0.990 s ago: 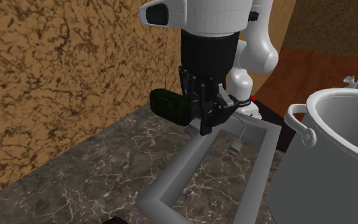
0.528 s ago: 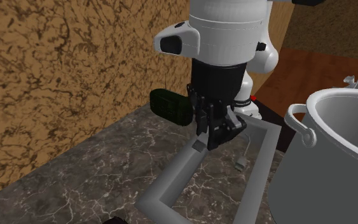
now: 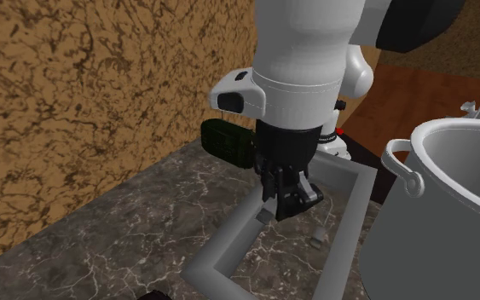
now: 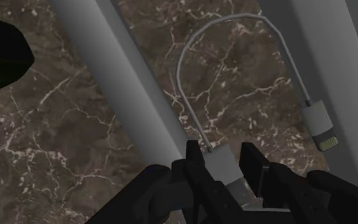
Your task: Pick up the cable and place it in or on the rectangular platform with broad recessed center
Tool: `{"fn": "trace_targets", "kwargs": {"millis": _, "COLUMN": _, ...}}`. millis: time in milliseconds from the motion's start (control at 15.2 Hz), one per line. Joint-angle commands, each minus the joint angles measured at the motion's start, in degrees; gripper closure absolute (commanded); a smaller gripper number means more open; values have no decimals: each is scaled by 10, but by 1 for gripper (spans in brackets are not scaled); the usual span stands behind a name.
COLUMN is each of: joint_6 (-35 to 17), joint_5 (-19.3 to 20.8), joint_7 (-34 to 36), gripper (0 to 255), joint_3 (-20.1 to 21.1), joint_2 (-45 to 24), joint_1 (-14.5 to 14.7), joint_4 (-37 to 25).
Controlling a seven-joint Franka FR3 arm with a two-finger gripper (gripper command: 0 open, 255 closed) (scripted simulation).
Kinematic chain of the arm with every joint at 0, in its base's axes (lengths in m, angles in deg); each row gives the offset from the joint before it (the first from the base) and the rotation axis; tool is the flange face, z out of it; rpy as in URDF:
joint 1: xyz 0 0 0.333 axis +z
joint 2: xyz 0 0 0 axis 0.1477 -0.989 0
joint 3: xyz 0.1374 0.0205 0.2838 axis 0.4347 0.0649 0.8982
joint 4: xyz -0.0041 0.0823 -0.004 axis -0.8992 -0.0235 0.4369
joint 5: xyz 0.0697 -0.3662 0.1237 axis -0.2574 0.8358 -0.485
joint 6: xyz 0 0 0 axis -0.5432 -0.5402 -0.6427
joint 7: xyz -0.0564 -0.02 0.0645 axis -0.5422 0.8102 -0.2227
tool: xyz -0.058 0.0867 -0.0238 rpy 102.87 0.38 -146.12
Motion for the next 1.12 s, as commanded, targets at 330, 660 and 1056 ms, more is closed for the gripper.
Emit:
{"fn": "trace_targets", "kwargs": {"millis": 330, "joint_6": -7, "joint_5": 0, "joint_7": 0, "gripper": 255, "joint_3": 0, "joint_2": 0, "joint_1": 0, "joint_4": 6}}
{"fn": "trace_targets", "kwargs": {"millis": 660, "joint_6": -8, "joint_5": -1, "joint_7": 2, "gripper": 0, "joint_3": 1, "joint_2": 2, "joint_1": 0, "joint_4": 9}}
{"fn": "trace_targets", "kwargs": {"millis": 1056, "joint_6": 65, "joint_5": -4, "joint_7": -3, "gripper": 0, "joint_3": 2, "joint_2": 5, "joint_1": 1, "joint_4": -60}}
